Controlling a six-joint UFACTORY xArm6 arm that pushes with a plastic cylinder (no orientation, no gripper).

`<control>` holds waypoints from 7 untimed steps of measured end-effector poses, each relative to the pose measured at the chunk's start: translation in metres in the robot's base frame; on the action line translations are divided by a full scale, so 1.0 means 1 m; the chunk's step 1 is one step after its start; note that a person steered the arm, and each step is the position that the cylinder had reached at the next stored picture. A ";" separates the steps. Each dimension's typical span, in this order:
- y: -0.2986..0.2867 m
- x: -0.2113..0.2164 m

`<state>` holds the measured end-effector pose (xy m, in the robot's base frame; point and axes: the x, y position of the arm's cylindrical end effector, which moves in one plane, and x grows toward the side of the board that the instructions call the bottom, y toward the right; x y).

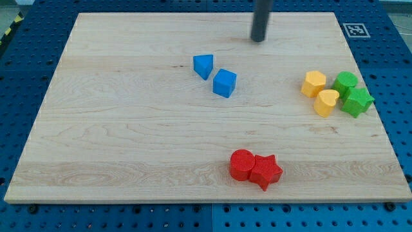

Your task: Point your arm to the right of green star

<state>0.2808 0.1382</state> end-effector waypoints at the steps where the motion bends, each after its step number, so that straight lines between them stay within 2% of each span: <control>1: 0.017 0.000; 3: 0.036 0.000; 4: 0.094 0.004; 5: 0.103 0.004; 7: 0.173 0.042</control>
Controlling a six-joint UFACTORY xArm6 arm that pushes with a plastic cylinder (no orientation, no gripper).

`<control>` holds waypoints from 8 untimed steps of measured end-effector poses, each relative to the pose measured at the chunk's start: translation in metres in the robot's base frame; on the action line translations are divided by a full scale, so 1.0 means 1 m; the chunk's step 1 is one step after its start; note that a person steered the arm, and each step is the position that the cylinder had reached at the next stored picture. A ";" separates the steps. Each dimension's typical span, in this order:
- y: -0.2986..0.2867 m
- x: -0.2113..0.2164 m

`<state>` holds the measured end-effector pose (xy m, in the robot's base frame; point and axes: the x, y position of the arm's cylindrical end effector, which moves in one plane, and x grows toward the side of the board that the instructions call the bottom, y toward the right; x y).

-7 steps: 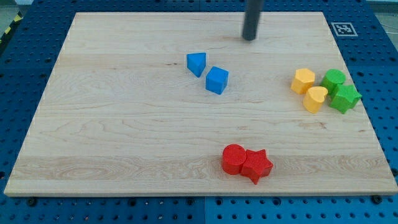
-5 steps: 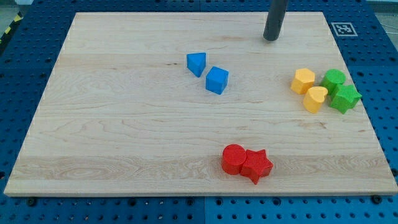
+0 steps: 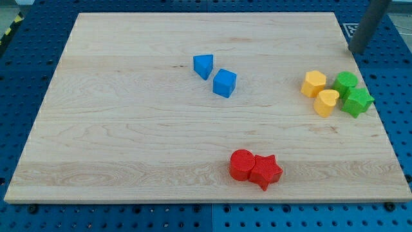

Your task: Point your arm to the right of green star

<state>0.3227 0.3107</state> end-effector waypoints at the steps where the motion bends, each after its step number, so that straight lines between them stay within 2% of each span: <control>1: 0.002 0.011; 2: 0.023 0.036; 3: 0.026 0.038; 8: 0.034 0.104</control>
<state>0.4271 0.3451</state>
